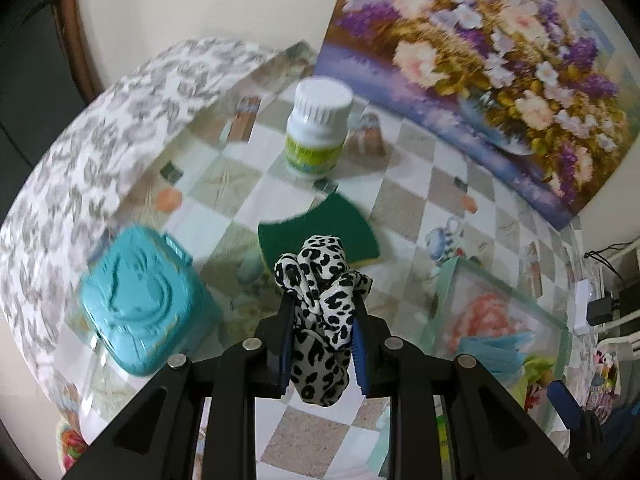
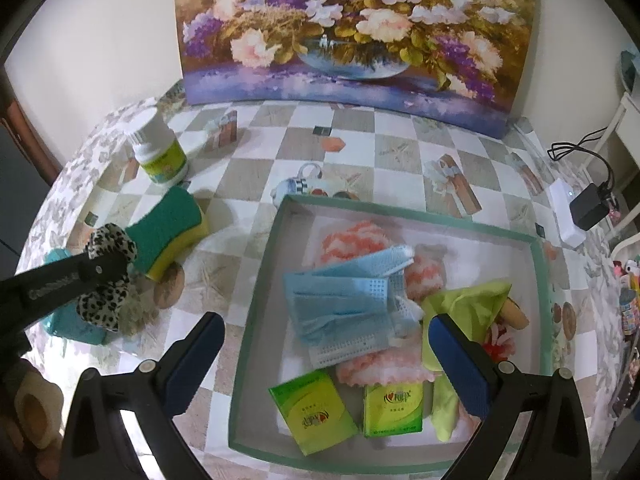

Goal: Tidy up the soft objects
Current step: 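Lift the scrunchie with the left gripper while the right grasps the green sponge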

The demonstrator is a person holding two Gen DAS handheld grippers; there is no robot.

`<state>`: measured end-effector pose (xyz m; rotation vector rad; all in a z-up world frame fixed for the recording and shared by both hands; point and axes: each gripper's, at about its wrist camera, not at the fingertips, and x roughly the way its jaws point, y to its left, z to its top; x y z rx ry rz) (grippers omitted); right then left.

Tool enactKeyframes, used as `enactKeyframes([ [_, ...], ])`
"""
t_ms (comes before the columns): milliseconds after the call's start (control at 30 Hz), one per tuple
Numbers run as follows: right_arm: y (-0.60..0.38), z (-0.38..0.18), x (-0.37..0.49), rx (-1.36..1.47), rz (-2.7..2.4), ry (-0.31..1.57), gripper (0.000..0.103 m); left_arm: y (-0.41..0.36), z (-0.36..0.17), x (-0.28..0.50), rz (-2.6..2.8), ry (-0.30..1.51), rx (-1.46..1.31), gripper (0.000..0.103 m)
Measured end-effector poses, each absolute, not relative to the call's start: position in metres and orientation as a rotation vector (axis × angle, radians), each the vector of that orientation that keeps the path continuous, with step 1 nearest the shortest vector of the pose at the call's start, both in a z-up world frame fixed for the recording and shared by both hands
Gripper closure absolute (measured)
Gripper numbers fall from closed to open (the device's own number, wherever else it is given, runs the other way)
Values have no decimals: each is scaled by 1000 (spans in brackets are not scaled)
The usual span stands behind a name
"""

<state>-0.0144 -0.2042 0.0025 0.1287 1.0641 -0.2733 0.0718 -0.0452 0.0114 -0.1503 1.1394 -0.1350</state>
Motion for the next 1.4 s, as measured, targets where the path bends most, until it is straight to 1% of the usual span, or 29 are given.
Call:
enactKeyframes([
  [200,-202,14,-8,154,-249,1012,0,-34,25,87,-151,1098,-132,77],
  [400,-187,15,11,161,-199,1003,0,0,24,107,-106,1092,-164,77],
  [733,-136,-9,58,137,-84,1055,0,76,7,135,32,1107,-271,77],
  [933,-111,-28,81,120,-41,1109,0,103,-1,143,82,1123,-321,77],
  [1133,-101,-49,97,211,-20,1179,0,111,-4,145,93,1132,-339,77],
  [1267,-107,-51,106,351,-42,1198,0,110,-6,146,96,1136,-329,77],
  [1400,-109,-54,115,400,-119,1217,0,113,-11,148,96,1152,-334,77],
])
